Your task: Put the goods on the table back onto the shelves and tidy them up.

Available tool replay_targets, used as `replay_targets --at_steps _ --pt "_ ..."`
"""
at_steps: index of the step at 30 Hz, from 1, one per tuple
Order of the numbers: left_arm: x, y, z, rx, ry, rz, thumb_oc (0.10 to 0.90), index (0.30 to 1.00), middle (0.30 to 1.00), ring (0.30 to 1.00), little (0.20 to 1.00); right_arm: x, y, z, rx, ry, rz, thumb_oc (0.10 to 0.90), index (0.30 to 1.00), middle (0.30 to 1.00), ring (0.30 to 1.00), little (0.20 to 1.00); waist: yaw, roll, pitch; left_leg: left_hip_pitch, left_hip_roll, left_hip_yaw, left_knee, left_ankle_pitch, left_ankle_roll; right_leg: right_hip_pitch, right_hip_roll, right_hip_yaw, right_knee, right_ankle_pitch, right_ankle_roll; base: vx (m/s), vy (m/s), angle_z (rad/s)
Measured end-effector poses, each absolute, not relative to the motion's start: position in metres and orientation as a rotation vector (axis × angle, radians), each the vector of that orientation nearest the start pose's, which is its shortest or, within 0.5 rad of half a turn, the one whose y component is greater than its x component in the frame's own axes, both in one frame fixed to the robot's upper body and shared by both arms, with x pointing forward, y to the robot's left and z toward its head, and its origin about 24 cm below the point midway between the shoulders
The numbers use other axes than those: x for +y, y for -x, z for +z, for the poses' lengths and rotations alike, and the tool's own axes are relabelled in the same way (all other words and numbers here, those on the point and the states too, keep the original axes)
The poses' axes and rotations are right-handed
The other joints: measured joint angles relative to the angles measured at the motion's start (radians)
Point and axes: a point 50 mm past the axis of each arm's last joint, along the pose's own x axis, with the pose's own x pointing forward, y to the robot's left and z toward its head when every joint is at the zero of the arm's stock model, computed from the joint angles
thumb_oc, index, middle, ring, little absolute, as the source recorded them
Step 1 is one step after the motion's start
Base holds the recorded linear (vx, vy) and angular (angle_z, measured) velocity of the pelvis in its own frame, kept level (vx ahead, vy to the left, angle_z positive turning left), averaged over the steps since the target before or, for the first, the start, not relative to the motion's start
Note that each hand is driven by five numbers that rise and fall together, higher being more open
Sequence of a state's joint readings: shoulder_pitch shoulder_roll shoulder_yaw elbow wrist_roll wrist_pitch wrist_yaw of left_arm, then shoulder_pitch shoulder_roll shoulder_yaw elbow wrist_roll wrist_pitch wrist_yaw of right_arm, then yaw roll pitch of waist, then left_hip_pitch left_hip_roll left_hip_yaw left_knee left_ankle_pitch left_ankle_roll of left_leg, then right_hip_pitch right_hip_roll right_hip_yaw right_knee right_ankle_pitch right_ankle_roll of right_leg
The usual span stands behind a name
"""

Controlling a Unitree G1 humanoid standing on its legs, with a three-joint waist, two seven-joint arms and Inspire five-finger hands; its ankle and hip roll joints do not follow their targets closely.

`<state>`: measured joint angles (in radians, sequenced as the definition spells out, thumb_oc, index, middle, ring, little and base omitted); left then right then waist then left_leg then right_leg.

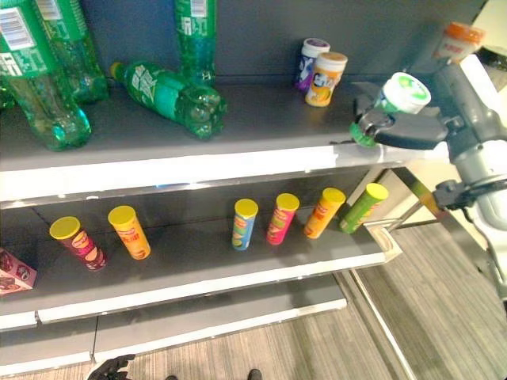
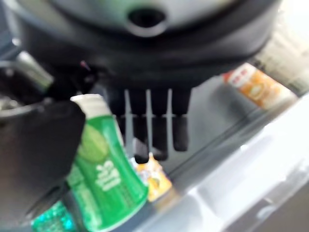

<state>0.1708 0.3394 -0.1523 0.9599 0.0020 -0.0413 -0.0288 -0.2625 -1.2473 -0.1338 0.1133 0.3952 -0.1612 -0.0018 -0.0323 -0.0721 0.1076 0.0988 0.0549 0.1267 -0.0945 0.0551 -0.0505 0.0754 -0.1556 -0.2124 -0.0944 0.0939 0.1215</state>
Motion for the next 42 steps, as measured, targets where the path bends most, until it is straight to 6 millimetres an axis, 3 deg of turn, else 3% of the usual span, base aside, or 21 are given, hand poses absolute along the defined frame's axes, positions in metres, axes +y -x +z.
replay_targets --at_steps 10,38,39,41,42 --pt "0.258 -0.083 -0.144 1.097 -0.357 0.000 0.800 0.900 0.900 0.900 0.900 -0.333 -0.281 0.264 -0.345 0.871 -0.143 0.400 0.300 0.300 0.300 0.300 0.021 -0.012 0.007 -0.002 0.000 -0.005 0.000 0.000 0.000 0.001 -0.001 -0.004 -0.006 0.000 0.000 0.00 0.000 0.00" --pt "0.258 -0.086 -0.143 1.088 -0.359 0.004 0.800 0.900 0.900 0.900 0.900 -0.327 -0.293 0.272 -0.359 0.951 -0.167 0.400 0.300 0.300 0.300 0.300 0.021 -0.015 0.029 -0.004 0.000 -0.027 0.000 0.000 0.001 0.012 -0.001 -0.028 -0.007 -0.005 0.006 0.00 -0.003 0.02" --pt "0.258 -0.086 -0.143 1.088 -0.359 0.004 0.800 0.900 0.900 0.900 0.900 -0.328 -0.293 0.272 -0.356 0.950 -0.170 0.690 0.735 0.735 0.735 0.735 0.021 -0.015 0.029 -0.004 0.000 -0.027 0.000 0.000 0.001 0.013 -0.001 -0.029 -0.007 -0.005 0.006 0.00 0.000 0.00" --pt "0.258 -0.086 -0.143 1.089 -0.359 0.005 0.800 0.900 0.900 0.900 0.900 -0.328 -0.293 0.272 -0.356 0.950 -0.171 0.800 0.900 0.900 0.900 0.900 0.021 -0.014 0.029 -0.004 0.000 -0.027 0.000 0.000 0.001 0.013 -0.001 -0.029 -0.007 -0.005 0.006 0.00 0.000 0.00" --pt "0.258 -0.086 -0.143 1.089 -0.359 0.005 0.800 0.900 0.900 0.900 0.900 -0.328 -0.293 0.272 -0.356 0.950 -0.172 0.800 0.900 0.900 0.900 0.900 0.021 -0.014 0.029 -0.004 0.000 -0.027 0.000 0.000 0.001 0.013 -0.001 -0.029 -0.007 -0.005 0.006 0.00 0.000 0.00"
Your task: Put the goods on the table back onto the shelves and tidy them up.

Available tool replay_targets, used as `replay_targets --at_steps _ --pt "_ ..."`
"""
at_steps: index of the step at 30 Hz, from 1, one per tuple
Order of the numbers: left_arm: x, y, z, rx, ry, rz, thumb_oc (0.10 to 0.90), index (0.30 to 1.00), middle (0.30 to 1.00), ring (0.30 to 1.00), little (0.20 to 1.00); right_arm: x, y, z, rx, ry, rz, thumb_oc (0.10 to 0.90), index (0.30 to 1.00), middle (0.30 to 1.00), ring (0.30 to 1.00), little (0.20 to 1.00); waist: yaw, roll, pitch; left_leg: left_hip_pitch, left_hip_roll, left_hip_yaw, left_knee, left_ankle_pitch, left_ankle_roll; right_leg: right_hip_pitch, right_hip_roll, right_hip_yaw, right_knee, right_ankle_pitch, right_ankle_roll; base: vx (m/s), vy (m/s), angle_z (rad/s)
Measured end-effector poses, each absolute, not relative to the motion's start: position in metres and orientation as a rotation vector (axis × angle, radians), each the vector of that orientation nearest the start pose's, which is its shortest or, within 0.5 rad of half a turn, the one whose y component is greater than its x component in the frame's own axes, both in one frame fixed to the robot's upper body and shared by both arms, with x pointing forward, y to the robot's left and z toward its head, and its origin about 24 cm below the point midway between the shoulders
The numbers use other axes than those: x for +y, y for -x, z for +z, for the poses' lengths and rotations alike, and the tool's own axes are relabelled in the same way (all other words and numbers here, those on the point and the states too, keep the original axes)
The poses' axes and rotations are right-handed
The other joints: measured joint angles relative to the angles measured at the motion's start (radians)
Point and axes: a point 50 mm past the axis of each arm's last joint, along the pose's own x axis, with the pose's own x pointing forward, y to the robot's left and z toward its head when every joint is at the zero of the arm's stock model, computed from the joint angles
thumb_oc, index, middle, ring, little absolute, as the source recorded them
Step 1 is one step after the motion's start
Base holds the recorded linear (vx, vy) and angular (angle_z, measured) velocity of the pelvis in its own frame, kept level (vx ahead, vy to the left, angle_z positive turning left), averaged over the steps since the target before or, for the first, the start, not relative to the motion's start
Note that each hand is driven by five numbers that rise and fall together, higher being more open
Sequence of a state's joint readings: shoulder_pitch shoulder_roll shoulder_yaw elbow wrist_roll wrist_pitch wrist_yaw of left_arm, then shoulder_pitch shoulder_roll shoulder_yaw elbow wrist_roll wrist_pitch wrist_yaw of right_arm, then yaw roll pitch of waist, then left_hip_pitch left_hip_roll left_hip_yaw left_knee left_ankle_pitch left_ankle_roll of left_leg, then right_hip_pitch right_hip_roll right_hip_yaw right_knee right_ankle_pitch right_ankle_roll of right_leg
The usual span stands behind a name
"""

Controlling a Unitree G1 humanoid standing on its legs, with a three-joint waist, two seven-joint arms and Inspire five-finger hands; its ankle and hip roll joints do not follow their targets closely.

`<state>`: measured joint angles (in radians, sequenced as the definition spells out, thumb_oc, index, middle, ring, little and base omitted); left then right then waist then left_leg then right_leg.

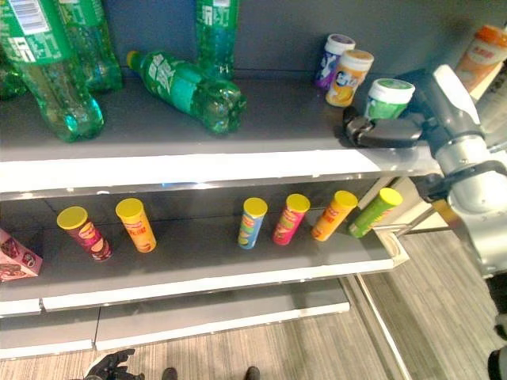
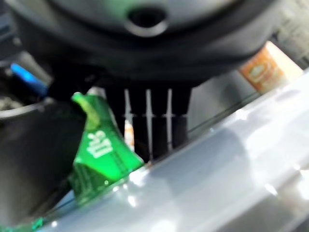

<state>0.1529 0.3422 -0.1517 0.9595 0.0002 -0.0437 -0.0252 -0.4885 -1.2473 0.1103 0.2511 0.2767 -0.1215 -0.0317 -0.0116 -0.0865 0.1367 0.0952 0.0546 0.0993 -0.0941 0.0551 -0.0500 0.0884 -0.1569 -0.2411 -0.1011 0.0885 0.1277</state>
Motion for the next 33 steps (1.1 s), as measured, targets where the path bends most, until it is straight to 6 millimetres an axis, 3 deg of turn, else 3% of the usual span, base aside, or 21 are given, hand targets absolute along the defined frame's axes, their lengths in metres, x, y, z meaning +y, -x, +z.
replay_targets --at_steps 11,17,23,24,29,33 --pt "0.257 -0.088 -0.142 1.076 -0.357 0.000 0.800 0.900 0.900 0.900 0.900 -0.333 -0.292 0.272 -0.345 0.945 -0.196 0.800 0.900 0.900 0.900 0.900 -0.001 0.002 -0.001 0.002 0.000 0.000 0.000 0.000 0.000 0.002 0.000 0.001 0.000 0.000 0.000 0.00 0.000 0.00" --pt "0.257 -0.087 -0.142 1.078 -0.356 0.001 0.800 0.900 0.900 0.900 0.900 -0.353 -0.271 0.285 -0.410 0.886 -0.326 0.800 0.900 0.900 0.900 0.900 -0.001 0.002 -0.001 0.002 0.000 0.000 0.000 0.000 0.000 0.002 0.000 0.001 0.000 0.000 0.000 0.00 0.000 0.00" --pt "0.255 -0.085 -0.143 1.082 -0.350 0.001 0.800 0.900 0.900 0.900 0.900 -0.358 -0.238 0.307 -0.633 0.722 -0.454 0.800 0.900 0.900 0.900 0.900 -0.006 0.010 -0.004 0.003 0.000 0.001 0.000 0.000 0.000 0.002 0.000 0.002 0.000 0.000 0.000 0.00 0.000 0.00" --pt "0.254 -0.084 -0.144 1.085 -0.346 -0.001 0.800 0.900 0.900 0.900 0.900 -0.351 -0.224 0.316 -0.789 0.613 -0.491 0.800 0.900 0.900 0.900 0.900 -0.008 0.019 -0.009 0.004 -0.001 0.001 -0.001 0.000 0.000 0.003 -0.001 0.002 0.000 0.000 0.000 0.00 0.000 0.00" --pt "0.252 -0.084 -0.144 1.084 -0.342 -0.005 0.800 0.900 0.900 0.900 0.900 -0.333 -0.211 0.316 -0.963 0.468 -0.457 0.800 0.900 0.900 0.900 0.900 -0.006 0.026 -0.013 0.004 -0.001 0.002 -0.002 0.000 0.000 0.003 0.000 0.002 0.000 0.000 0.000 0.00 0.000 0.00" --pt "0.252 -0.085 -0.144 1.079 -0.343 -0.005 0.800 0.900 0.900 0.900 0.900 -0.331 -0.210 0.317 -0.982 0.448 -0.444 0.800 0.900 0.900 0.900 0.900 -0.006 0.024 -0.016 0.004 -0.003 0.002 -0.001 0.000 0.000 0.001 -0.002 0.004 0.000 0.001 -0.001 0.00 0.041 -0.01"
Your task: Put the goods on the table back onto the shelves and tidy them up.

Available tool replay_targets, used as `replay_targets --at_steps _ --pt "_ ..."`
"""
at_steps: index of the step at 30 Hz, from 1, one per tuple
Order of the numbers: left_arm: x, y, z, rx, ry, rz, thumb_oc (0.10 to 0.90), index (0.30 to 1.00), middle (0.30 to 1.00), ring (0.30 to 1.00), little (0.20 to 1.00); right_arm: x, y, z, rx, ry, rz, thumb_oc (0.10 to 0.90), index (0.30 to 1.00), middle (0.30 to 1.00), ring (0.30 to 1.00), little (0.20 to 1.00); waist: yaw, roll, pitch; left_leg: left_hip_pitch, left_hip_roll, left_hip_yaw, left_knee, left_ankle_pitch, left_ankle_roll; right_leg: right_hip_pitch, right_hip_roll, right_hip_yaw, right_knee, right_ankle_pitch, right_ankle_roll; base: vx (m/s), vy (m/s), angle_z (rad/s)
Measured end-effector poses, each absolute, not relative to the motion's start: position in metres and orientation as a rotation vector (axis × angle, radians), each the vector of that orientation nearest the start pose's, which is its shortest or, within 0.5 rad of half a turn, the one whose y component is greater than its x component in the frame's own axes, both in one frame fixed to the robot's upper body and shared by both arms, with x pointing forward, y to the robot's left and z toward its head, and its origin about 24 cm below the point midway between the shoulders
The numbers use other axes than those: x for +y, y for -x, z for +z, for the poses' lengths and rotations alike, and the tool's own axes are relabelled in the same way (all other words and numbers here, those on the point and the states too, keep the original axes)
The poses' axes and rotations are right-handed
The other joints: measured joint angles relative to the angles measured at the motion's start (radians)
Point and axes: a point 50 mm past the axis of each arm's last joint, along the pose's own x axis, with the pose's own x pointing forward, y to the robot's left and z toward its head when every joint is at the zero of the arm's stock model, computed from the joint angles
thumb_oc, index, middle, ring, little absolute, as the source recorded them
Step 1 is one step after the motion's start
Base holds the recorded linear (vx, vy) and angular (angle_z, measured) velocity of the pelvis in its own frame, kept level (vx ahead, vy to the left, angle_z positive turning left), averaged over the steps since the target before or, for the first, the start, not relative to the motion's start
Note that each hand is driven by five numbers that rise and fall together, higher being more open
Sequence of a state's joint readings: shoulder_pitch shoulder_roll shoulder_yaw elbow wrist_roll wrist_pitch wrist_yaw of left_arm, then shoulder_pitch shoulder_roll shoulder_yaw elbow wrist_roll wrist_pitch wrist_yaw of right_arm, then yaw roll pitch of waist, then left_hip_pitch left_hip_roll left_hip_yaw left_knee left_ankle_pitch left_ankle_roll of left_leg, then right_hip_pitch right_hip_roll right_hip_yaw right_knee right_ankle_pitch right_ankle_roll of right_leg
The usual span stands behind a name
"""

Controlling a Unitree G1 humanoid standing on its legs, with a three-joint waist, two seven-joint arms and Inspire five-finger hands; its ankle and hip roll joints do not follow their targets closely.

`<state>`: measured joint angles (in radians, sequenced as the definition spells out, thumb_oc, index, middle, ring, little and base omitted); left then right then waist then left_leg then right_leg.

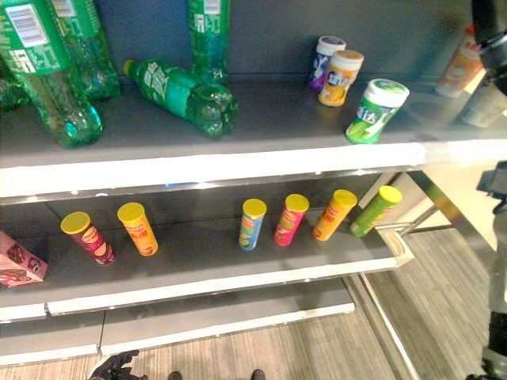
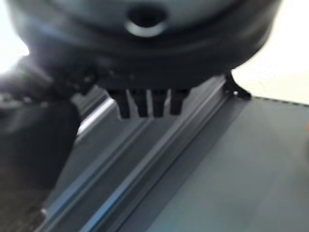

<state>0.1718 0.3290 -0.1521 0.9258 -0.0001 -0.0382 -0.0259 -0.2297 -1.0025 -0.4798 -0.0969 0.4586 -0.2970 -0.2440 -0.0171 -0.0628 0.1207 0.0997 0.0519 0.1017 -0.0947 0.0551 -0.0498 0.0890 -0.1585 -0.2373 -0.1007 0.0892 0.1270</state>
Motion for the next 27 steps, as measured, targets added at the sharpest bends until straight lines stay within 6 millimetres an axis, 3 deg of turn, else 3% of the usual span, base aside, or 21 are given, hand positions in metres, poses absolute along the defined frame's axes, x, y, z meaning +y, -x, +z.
replay_targets --at_steps 2,4,6,7,9,13,17,19,21,22,23,24,25,27 --pt "0.252 -0.087 -0.143 1.073 -0.344 -0.006 0.800 0.900 0.900 0.900 0.900 -0.333 -0.211 0.308 -0.972 0.404 -0.449 0.800 0.900 0.900 0.900 0.900 -0.002 -0.005 -0.003 0.000 -0.002 0.003 0.000 0.000 0.000 -0.005 0.001 0.004 0.001 0.000 0.000 -0.02 0.063 -0.03" --pt "0.252 -0.087 -0.143 1.070 -0.343 -0.004 0.800 0.900 0.900 0.900 0.900 -0.345 -0.207 0.264 -0.811 0.354 -0.488 0.800 0.900 0.900 0.900 0.900 -0.010 -0.014 -0.009 -0.002 -0.010 0.006 0.000 -0.001 0.001 -0.010 -0.002 0.010 0.007 0.001 0.000 -0.03 0.096 -0.06" --pt "0.254 -0.089 -0.142 1.065 -0.341 0.001 0.800 0.900 0.900 0.900 0.900 -0.359 -0.192 0.229 -0.704 0.306 -0.574 0.800 0.900 0.900 0.900 0.900 -0.020 -0.017 -0.011 -0.009 -0.014 0.018 0.000 -0.002 0.003 -0.023 -0.004 0.023 0.007 0.004 0.003 -0.04 0.122 -0.11" --pt "0.253 -0.091 -0.141 1.061 -0.341 0.000 0.800 0.900 0.900 0.900 0.900 -0.367 -0.182 0.215 -0.663 0.284 -0.629 0.800 0.900 0.900 0.900 0.900 -0.020 -0.018 -0.011 -0.014 -0.017 0.021 0.000 -0.003 0.004 -0.031 -0.006 0.025 0.007 0.007 0.004 -0.03 0.081 -0.22" --pt "0.254 -0.084 -0.143 1.080 -0.339 0.005 0.800 0.900 0.900 0.900 0.900 -0.379 -0.180 0.192 -0.548 0.240 -0.703 0.800 0.900 0.900 0.900 0.900 -0.039 -0.013 -0.013 -0.016 -0.026 0.049 0.000 -0.008 0.012 -0.046 -0.016 0.053 0.007 0.017 0.010 -0.03 0.093 -0.38" --pt "0.254 -0.083 -0.143 1.083 -0.341 0.003 0.800 0.900 0.900 0.900 0.900 -0.389 -0.177 0.180 -0.498 0.207 -0.775 0.800 0.900 0.900 0.900 0.900 -0.079 0.002 -0.020 -0.015 -0.039 0.080 -0.004 -0.016 0.024 -0.067 -0.029 0.086 0.007 0.028 0.018 -0.05 0.095 -0.25" --pt "0.253 -0.094 -0.141 1.055 -0.345 -0.005 0.800 0.900 0.900 0.900 0.900 -0.387 -0.180 0.179 -0.496 0.201 -0.766 0.800 0.900 0.900 0.900 0.900 -0.080 -0.002 -0.014 -0.022 -0.049 0.115 -0.003 -0.019 0.029 -0.106 -0.032 0.109 0.019 0.063 0.029 -0.11 0.073 -0.39" --pt "0.255 -0.103 -0.137 1.022 -0.356 -0.005 0.800 0.900 0.900 0.900 0.900 -0.380 -0.188 0.175 -0.483 0.193 -0.721 0.800 0.900 0.900 0.900 0.900 -0.078 -0.014 0.004 -0.022 -0.051 0.163 0.000 -0.023 0.036 -0.142 -0.038 0.108 0.029 0.095 0.031 -0.11 0.019 -0.65" --pt "0.258 -0.111 -0.133 1.002 -0.367 0.000 0.800 0.900 0.900 0.900 0.900 -0.373 -0.196 0.172 -0.472 0.185 -0.679 0.800 0.900 0.900 0.900 0.900 -0.078 -0.028 0.040 -0.021 -0.054 0.186 -0.004 -0.029 0.050 -0.163 -0.042 0.102 0.027 0.132 0.063 -0.15 -0.041 -0.45" --pt "0.262 -0.112 -0.132 0.998 -0.377 0.003 0.800 0.900 0.900 0.900 0.900 -0.371 -0.198 0.170 -0.465 0.177 -0.670 0.800 0.900 0.900 0.900 0.900 -0.076 -0.040 0.051 -0.023 -0.056 0.197 -0.004 -0.027 0.054 -0.171 -0.053 0.093 0.027 0.119 0.083 -0.15 -0.050 -0.39" --pt "0.266 -0.111 -0.131 1.002 -0.387 0.012 0.800 0.900 0.900 0.900 0.900 -0.369 -0.204 0.163 -0.453 0.134 -0.655 0.800 0.900 0.900 0.900 0.900 -0.070 -0.028 0.066 -0.044 -0.028 0.230 -0.004 -0.004 0.078 -0.201 -0.060 0.026 0.099 0.057 0.064 -0.21 -0.078 -0.34" --pt "0.268 -0.113 -0.129 0.998 -0.394 0.011 0.800 0.900 0.900 0.900 0.900 -0.367 -0.209 0.159 -0.430 0.111 -0.644 0.800 0.900 0.900 0.900 0.900 -0.063 -0.007 0.076 -0.047 0.005 0.231 -0.003 -0.002 0.073 -0.218 -0.056 -0.014 0.189 0.038 0.074 -0.16 -0.081 -0.23" --pt "0.270 -0.115 -0.128 0.991 -0.389 0.021 0.800 0.900 0.900 0.900 0.900 -0.363 -0.215 0.155 -0.402 0.106 -0.599 0.800 0.900 0.900 0.900 0.900 -0.032 0.019 0.086 -0.059 0.048 0.222 0.003 0.024 0.064 -0.189 -0.090 -0.031 0.300 -0.034 0.078 -0.25 -0.190 -0.06" --pt "0.277 -0.118 -0.124 0.980 -0.388 0.041 0.800 0.900 0.900 0.900 0.900 -0.355 -0.228 0.152 -0.377 0.097 -0.534 0.800 0.900 0.900 0.900 0.900 0.016 0.024 0.089 -0.078 0.087 0.227 0.005 0.057 0.029 -0.143 -0.145 -0.034 0.366 -0.076 0.099 -0.19 -0.288 -0.12"
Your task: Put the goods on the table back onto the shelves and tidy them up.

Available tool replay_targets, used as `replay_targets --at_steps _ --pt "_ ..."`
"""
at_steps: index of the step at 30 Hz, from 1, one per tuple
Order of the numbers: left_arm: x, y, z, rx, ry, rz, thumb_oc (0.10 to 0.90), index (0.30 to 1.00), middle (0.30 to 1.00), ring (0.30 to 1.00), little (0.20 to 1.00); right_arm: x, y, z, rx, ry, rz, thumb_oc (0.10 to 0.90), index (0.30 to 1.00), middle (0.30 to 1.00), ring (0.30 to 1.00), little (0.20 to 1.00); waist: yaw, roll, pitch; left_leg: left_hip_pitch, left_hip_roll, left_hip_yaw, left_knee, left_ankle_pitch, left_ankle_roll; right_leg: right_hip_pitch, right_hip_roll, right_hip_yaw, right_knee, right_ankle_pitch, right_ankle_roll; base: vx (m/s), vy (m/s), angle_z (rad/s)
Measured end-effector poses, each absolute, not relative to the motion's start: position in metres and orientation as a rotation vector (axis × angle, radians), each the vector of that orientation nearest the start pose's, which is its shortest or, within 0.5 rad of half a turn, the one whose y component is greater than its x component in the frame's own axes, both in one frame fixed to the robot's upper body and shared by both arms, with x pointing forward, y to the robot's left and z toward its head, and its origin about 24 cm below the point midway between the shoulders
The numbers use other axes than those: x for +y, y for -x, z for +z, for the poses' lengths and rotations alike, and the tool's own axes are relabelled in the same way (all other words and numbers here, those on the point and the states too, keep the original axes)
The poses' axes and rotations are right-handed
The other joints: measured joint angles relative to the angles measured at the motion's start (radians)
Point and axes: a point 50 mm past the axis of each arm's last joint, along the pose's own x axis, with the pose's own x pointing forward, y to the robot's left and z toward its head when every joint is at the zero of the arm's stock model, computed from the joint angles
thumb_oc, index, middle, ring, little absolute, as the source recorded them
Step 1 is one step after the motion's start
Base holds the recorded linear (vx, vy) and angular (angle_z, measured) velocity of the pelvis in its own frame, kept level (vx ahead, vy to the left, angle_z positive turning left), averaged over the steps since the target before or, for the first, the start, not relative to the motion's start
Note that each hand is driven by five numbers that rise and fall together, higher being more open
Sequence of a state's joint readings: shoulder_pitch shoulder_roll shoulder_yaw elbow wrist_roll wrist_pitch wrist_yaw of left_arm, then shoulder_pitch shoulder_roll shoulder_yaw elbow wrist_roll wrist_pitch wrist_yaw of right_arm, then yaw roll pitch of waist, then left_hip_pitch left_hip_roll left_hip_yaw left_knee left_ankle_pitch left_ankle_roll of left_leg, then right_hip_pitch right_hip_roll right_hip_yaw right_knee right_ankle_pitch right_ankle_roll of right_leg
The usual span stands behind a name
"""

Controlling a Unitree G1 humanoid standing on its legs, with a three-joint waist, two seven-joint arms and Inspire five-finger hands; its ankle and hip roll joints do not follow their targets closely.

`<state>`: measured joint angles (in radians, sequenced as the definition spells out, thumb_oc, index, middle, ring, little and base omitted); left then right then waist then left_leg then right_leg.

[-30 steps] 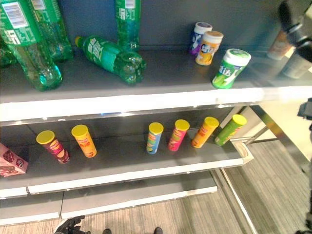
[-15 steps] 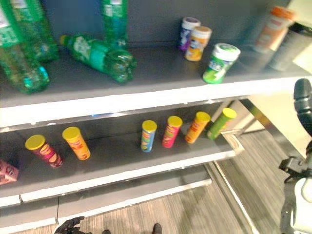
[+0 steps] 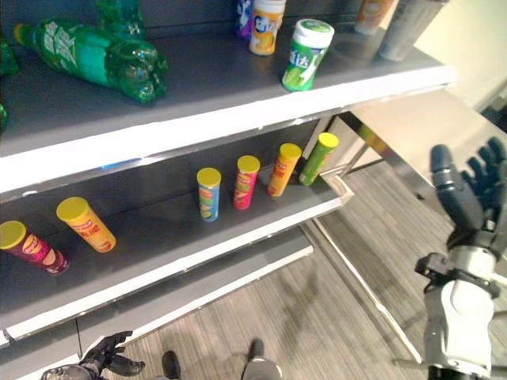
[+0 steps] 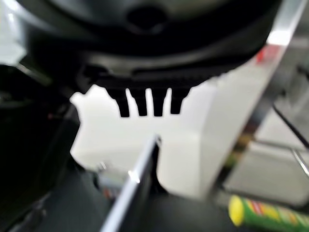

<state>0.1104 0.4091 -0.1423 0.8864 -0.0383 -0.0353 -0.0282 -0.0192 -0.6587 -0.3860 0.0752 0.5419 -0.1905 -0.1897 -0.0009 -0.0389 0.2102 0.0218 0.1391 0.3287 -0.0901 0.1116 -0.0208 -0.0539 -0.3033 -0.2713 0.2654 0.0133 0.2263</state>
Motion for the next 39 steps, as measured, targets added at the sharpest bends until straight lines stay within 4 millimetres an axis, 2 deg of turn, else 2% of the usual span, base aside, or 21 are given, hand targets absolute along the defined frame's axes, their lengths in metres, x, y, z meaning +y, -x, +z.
replay_targets --at_steps 1,2,3,4,5,6,7,8,12,13,15,18,21,23,24,25,26,27,31,35,39 --pt "0.280 -0.117 -0.124 0.990 -0.393 0.047 0.800 0.900 0.900 0.900 0.900 -0.348 -0.236 0.150 -0.361 0.096 -0.486 0.800 0.900 0.900 0.900 0.900 0.013 -0.001 0.000 -0.005 0.009 -0.001 0.001 0.010 -0.014 0.013 -0.027 0.003 0.016 -0.017 0.022 -0.11 -0.239 -0.20" --pt "0.281 -0.117 -0.124 0.995 -0.397 0.050 0.800 0.900 0.900 0.900 0.900 -0.341 -0.241 0.148 -0.344 0.098 -0.445 0.800 0.900 0.900 0.900 0.900 0.025 -0.002 -0.001 -0.007 0.015 0.001 0.003 0.017 -0.025 0.032 -0.047 0.003 0.003 -0.017 0.024 -0.09 -0.266 -0.24" --pt "0.286 -0.116 -0.122 1.000 -0.408 0.058 0.800 0.900 0.900 0.900 0.900 -0.330 -0.247 0.143 -0.305 0.105 -0.366 0.800 0.900 0.900 0.900 0.900 0.058 -0.012 -0.003 -0.012 0.015 -0.002 0.006 0.021 -0.040 0.071 -0.060 0.019 -0.083 0.043 0.008 -0.05 -0.196 -0.22" --pt "0.289 -0.116 -0.121 0.998 -0.412 0.066 0.800 0.900 0.900 0.900 0.900 -0.320 -0.252 0.137 -0.262 0.115 -0.291 0.800 0.900 0.900 0.900 0.900 0.072 -0.021 -0.001 -0.016 0.032 -0.020 0.001 0.034 -0.055 0.125 -0.033 0.022 -0.168 0.017 0.027 -0.08 -0.414 -0.21" --pt "0.284 -0.114 -0.123 1.003 -0.400 0.057 0.800 0.900 0.900 0.900 0.900 -0.318 -0.254 0.133 -0.236 0.119 -0.273 0.800 0.900 0.900 0.900 0.900 0.078 -0.013 -0.003 -0.015 0.045 -0.035 0.001 0.040 -0.055 0.144 -0.013 0.017 -0.202 -0.010 0.020 -0.05 -0.310 -0.18" --pt "0.274 -0.107 -0.129 1.020 -0.366 0.045 0.800 0.900 0.900 0.900 0.900 -0.319 -0.253 0.129 -0.206 0.121 -0.269 0.800 0.900 0.900 0.900 0.900 0.085 -0.001 -0.010 -0.014 0.067 -0.050 0.002 0.057 -0.056 0.174 0.015 0.024 -0.263 -0.013 0.019 -0.09 -0.468 -0.23" --pt "0.269 -0.098 -0.133 1.037 -0.328 0.058 0.800 0.900 0.900 0.900 0.900 -0.320 -0.251 0.125 -0.182 0.126 -0.266 0.800 0.900 0.900 0.900 0.900 0.081 0.000 -0.012 -0.010 0.078 -0.067 0.006 0.073 -0.082 0.211 0.031 0.015 -0.322 -0.010 0.015 -0.07 -0.261 -0.15" --pt "0.266 -0.095 -0.135 1.036 -0.287 0.095 0.800 0.900 0.900 0.900 0.900 -0.325 -0.246 0.121 -0.151 0.152 -0.263 0.800 0.900 0.900 0.900 0.900 0.070 0.009 -0.017 -0.022 0.097 -0.080 0.026 0.078 -0.089 0.234 0.058 -0.004 -0.358 -0.006 0.009 -0.10 -0.387 0.21" --pt "0.263 -0.095 -0.134 1.013 -0.244 0.115 0.800 0.900 0.900 0.900 0.900 -0.339 -0.229 0.104 0.007 0.251 -0.217 0.800 0.900 0.900 0.900 0.900 0.028 0.023 -0.035 -0.081 0.162 -0.122 0.081 0.111 -0.135 0.228 0.123 -0.037 -0.358 -0.009 -0.018 -0.12 -0.347 0.14" --pt "0.265 -0.094 -0.133 1.008 -0.244 0.124 0.800 0.900 0.900 0.900 0.900 -0.338 -0.225 0.101 0.023 0.254 -0.200 0.800 0.900 0.900 0.900 0.900 0.043 0.009 -0.043 -0.082 0.177 -0.103 0.086 0.114 -0.137 0.213 0.133 -0.021 -0.359 -0.020 -0.035 -0.18 -0.448 -0.03" --pt "0.268 -0.094 -0.132 1.008 -0.237 0.138 0.800 0.900 0.900 0.900 0.900 -0.337 -0.224 0.099 0.031 0.251 -0.186 0.800 0.900 0.900 0.900 0.900 0.030 0.015 -0.046 -0.095 0.203 -0.123 0.086 0.122 -0.147 0.220 0.167 -0.029 -0.359 -0.020 -0.045 -0.12 -0.310 0.07" --pt "0.266 -0.094 -0.134 1.014 -0.231 0.135 0.800 0.900 0.900 0.900 0.900 -0.336 -0.225 0.102 0.009 0.238 -0.186 0.800 0.900 0.900 0.900 0.900 0.038 0.029 -0.051 -0.107 0.246 -0.147 0.083 0.136 -0.155 0.220 0.213 -0.032 -0.363 -0.025 -0.066 -0.10 -0.170 0.13" --pt "0.261 -0.096 -0.135 1.004 -0.214 0.131 0.800 0.900 0.900 0.900 0.900 -0.329 -0.234 0.110 -0.034 0.221 -0.166 0.800 0.900 0.900 0.900 0.900 0.051 0.049 -0.050 -0.116 0.255 -0.178 0.103 0.152 -0.164 0.216 0.222 -0.030 -0.366 -0.024 -0.071 -0.15 -0.179 -0.04" --pt "0.257 -0.104 -0.135 0.988 -0.210 0.122 0.800 0.900 0.900 0.900 0.900 -0.326 -0.239 0.115 -0.061 0.216 -0.155 0.800 0.900 0.900 0.900 0.900 0.062 0.025 -0.036 -0.144 0.192 -0.216 0.161 0.141 -0.175 0.218 0.176 -0.025 -0.367 -0.017 -0.081 -0.08 -0.073 -0.01" --pt "0.256 -0.106 -0.135 0.989 -0.213 0.111 0.800 0.900 0.900 0.900 0.900 -0.326 -0.240 0.116 -0.065 0.216 -0.155 0.800 0.900 0.900 0.900 0.900 0.065 0.002 -0.037 -0.141 0.111 -0.265 0.192 0.065 -0.208 0.212 0.126 -0.020 -0.367 -0.012 -0.072 -0.03 0.011 -0.09" --pt "0.252 -0.104 -0.137 0.997 -0.218 0.089 0.800 0.900 0.900 0.900 0.900 -0.324 -0.242 0.122 -0.086 0.221 -0.148 0.800 0.900 0.900 0.900 0.900 0.072 -0.005 -0.038 -0.122 0.012 -0.282 0.193 -0.016 -0.174 0.201 0.083 -0.001 -0.367 -0.003 -0.057 -0.02 0.038 -0.22" --pt "0.249 -0.102 -0.138 1.003 -0.217 0.079 0.800 0.900 0.900 0.900 0.900 -0.324 -0.244 0.128 -0.110 0.231 -0.143 0.800 0.900 0.900 0.900 0.900 0.066 0.015 -0.036 -0.105 -0.017 -0.270 0.160 -0.068 -0.102 0.195 0.081 0.004 -0.366 0.002 -0.047 -0.03 0.052 -0.17" --pt "0.253 -0.103 -0.137 1.005 -0.225 0.092 0.800 0.900 0.900 0.900 0.900 -0.320 -0.247 0.128 -0.128 0.208 -0.143 0.800 0.900 0.900 0.900 0.900 0.057 0.002 -0.028 -0.099 -0.043 -0.275 0.131 -0.065 -0.103 0.180 0.066 0.010 -0.359 0.022 -0.040 -0.02 0.048 -0.21" --pt "0.267 -0.102 -0.133 1.014 -0.267 0.106 0.800 0.900 0.900 0.900 0.900 -0.310 -0.258 0.130 -0.152 0.178 -0.125 0.800 0.900 0.900 0.900 0.900 0.074 -0.052 0.001 -0.091 -0.072 -0.260 0.120 -0.047 -0.073 0.150 0.042 0.036 -0.358 0.054 -0.030 0.04 0.111 -0.21" --pt "0.269 -0.101 -0.135 1.048 -0.295 0.083 0.800 0.900 0.900 0.900 0.900 -0.302 -0.265 0.135 -0.211 0.123 -0.149 0.800 0.900 0.900 0.900 0.900 0.072 -0.063 0.002 -0.014 -0.087 -0.270 0.047 -0.055 -0.064 0.179 0.034 0.034 -0.356 0.062 -0.036 0.14 0.160 -0.31" --pt "0.268 -0.110 -0.133 1.027 -0.297 0.081 0.800 0.900 0.900 0.900 0.900 -0.303 -0.268 0.142 -0.252 0.115 -0.201 0.800 0.900 0.900 0.900 0.900 0.063 -0.063 0.004 -0.016 -0.073 -0.230 0.048 -0.059 -0.055 0.084 0.034 0.062 -0.246 0.063 -0.037 -0.01 0.079 -0.38"
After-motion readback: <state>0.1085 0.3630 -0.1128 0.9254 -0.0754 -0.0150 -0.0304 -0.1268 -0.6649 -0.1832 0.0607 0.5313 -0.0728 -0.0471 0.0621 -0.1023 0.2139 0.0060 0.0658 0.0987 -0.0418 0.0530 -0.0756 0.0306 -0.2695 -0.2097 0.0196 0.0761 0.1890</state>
